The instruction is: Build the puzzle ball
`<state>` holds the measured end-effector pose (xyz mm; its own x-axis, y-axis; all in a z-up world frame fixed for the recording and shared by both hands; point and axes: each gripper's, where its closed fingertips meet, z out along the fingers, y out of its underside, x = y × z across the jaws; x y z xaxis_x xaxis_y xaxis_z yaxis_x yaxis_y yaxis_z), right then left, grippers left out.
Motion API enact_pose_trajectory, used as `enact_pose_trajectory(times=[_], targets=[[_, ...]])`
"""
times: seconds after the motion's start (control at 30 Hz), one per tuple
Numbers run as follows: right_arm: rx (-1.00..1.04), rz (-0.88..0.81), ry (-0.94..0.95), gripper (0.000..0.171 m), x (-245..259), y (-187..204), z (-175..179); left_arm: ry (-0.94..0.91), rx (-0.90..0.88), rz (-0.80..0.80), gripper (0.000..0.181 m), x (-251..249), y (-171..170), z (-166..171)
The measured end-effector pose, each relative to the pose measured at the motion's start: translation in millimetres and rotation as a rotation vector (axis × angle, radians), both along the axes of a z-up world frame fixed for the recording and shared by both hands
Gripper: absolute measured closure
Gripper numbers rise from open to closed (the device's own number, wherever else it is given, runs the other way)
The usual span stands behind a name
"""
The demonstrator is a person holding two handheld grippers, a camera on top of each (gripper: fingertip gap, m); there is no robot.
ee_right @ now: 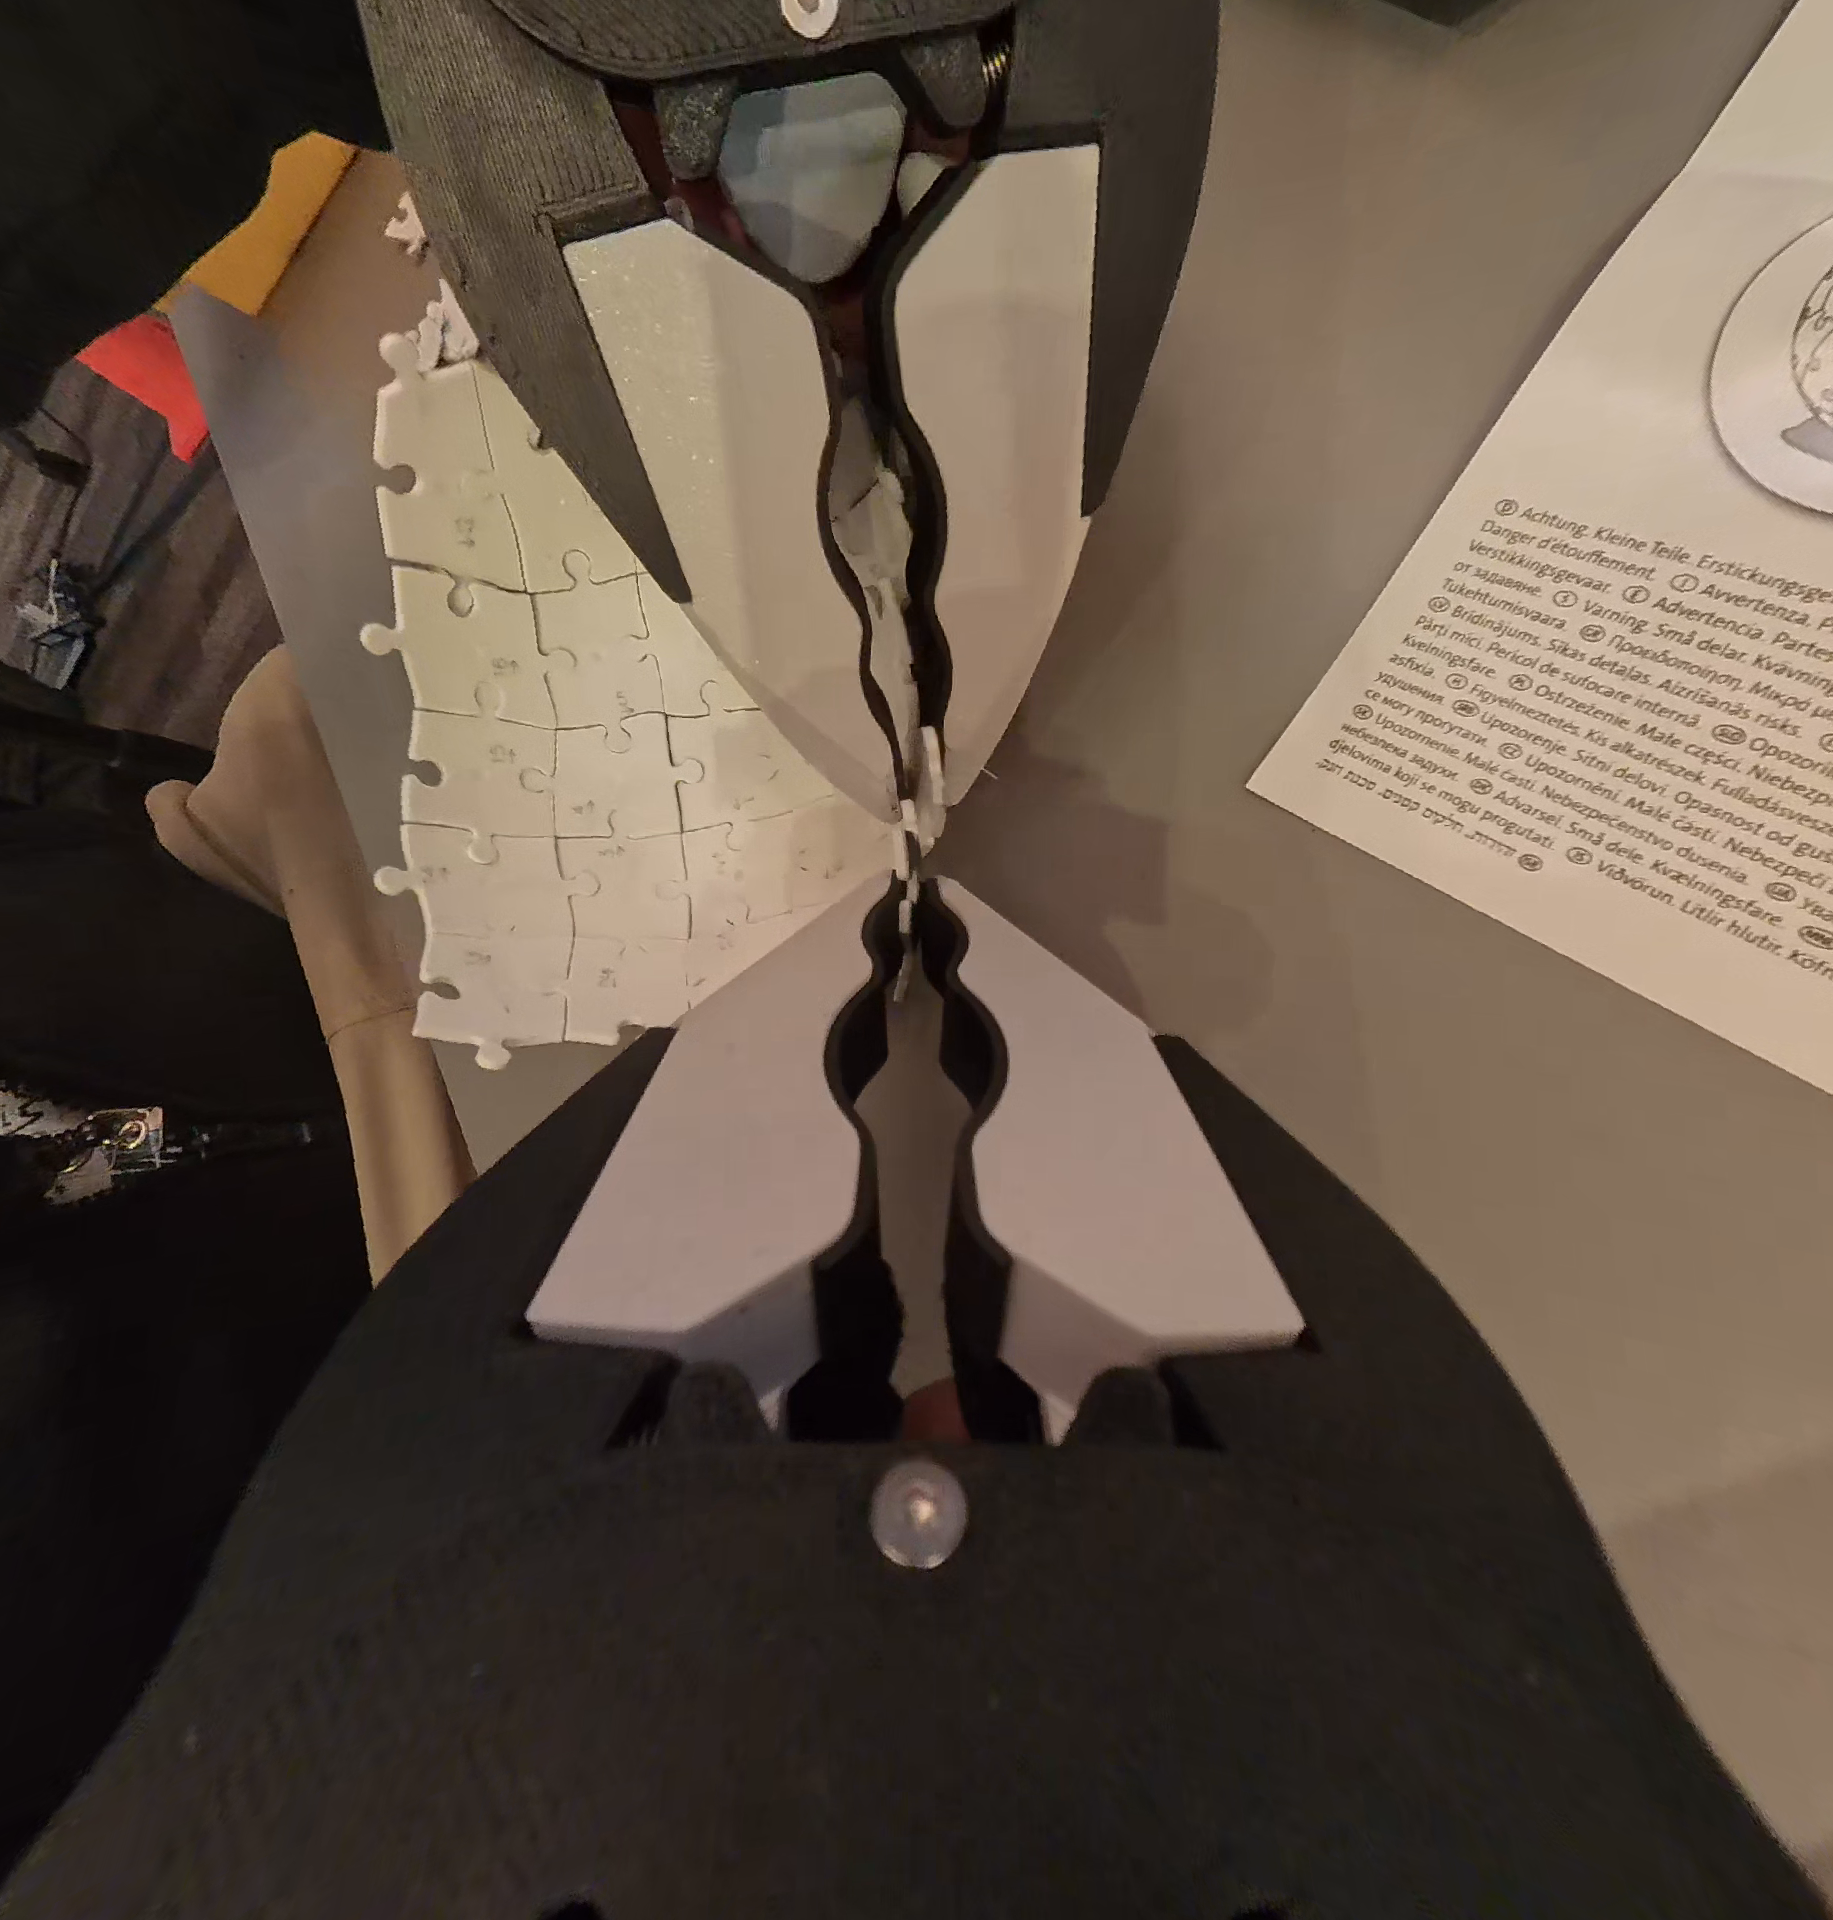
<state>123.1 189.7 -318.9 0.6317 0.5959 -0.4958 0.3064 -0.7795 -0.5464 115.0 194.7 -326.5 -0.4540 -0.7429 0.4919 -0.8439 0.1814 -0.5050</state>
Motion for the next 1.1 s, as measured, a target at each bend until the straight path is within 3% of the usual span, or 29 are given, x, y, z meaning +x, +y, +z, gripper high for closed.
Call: enact_pose_trajectory(times=[0.03,0.4,1.1], targets=[[-0.002,0.003,0.001,0.171,-0.2,0.0,0.2,-0.001,0.007,-0.005,0.177,-0.3,0.1,0.7],[-0.044,0.041,-0.066,0.171,-1.8,-2.6,-1.8,0.009,0.127,-0.060,0.178,0.6,-0.2,3.6],[-0.116,-0.009,0.001,0.171,-2.3,0.5,0.0,-0.046,0.099,0.000,0.178,0.4,3.7,5.2]])
